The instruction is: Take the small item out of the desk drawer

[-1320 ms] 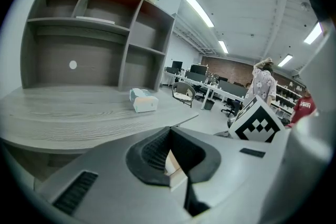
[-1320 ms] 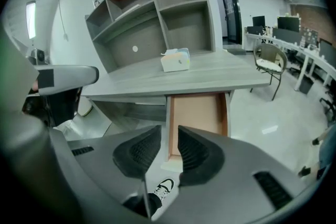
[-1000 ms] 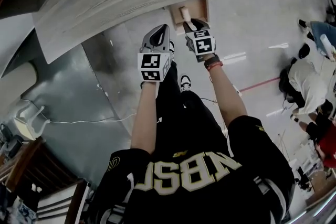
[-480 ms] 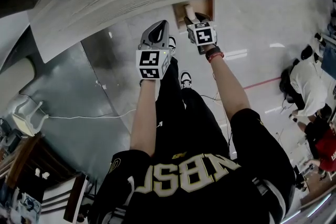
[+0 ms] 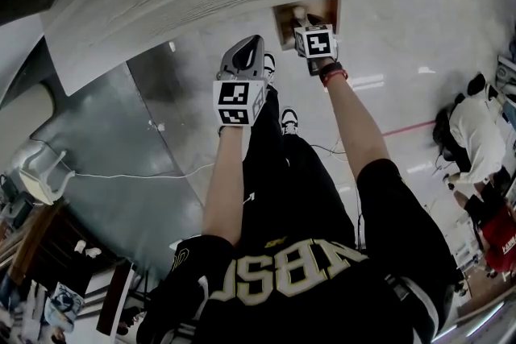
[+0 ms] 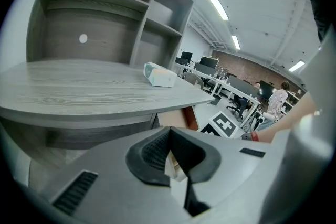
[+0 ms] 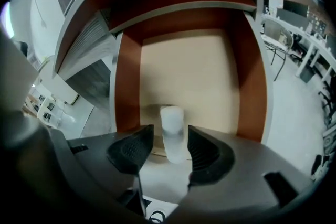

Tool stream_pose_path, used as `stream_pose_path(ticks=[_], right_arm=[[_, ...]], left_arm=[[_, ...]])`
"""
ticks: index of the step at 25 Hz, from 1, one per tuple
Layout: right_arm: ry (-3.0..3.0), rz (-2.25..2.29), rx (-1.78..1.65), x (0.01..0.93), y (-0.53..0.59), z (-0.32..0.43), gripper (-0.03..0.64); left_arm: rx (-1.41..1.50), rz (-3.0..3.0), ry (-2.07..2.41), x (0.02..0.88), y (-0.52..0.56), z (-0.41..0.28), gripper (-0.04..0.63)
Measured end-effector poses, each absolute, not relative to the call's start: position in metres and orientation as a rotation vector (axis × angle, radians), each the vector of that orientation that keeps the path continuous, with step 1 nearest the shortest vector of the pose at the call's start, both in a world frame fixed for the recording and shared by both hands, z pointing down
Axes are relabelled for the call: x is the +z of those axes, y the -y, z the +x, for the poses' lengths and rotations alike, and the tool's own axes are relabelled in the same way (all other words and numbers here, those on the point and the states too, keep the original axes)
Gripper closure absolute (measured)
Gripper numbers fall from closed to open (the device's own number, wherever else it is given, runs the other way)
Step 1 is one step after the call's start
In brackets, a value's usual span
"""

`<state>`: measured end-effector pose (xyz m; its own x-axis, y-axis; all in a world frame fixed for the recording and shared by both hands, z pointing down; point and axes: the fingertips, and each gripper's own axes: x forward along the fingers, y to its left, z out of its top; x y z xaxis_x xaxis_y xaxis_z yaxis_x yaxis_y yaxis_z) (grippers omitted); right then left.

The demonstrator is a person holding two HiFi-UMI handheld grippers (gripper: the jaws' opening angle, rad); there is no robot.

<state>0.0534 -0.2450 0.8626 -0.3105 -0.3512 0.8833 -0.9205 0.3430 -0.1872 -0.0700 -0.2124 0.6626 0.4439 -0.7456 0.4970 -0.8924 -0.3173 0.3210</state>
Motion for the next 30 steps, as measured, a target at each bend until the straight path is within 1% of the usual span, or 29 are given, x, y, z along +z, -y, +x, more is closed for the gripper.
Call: stream_pose_path(ticks=[5, 8, 11, 12, 25, 30], right_arm=[[1.827, 1.121, 0.940, 0.885, 0.249, 0.049, 0.420], [1.777, 1.131, 0.929, 0.882, 0.247, 0.052, 0.425], [1.722, 1.141, 0.920, 0.888, 0.244, 0.056, 0.469], [1.712, 1.144, 0.927, 0.890, 0.244, 0.056, 0.472], [1.694, 1.197, 0.940, 0.885, 0.242, 0.063, 0.480], [1.720, 1.227, 0.918, 0.866, 0.243, 0.069, 0.480]], left_arm=[[0.347, 2.129, 1.378, 0.668, 0.213, -0.075, 0.583], [0.348, 2.121, 1.383, 0.671, 0.212, -0.076, 0.583], [0.355, 2.106, 1.398, 0.676, 0.209, -0.081, 0.583], [0.356, 2.098, 1.402, 0.678, 0.207, -0.084, 0.583], [0.347, 2.081, 1.424, 0.676, 0.194, -0.092, 0.583], [0.366, 2.114, 1.415, 0.667, 0.188, -0.088, 0.583]])
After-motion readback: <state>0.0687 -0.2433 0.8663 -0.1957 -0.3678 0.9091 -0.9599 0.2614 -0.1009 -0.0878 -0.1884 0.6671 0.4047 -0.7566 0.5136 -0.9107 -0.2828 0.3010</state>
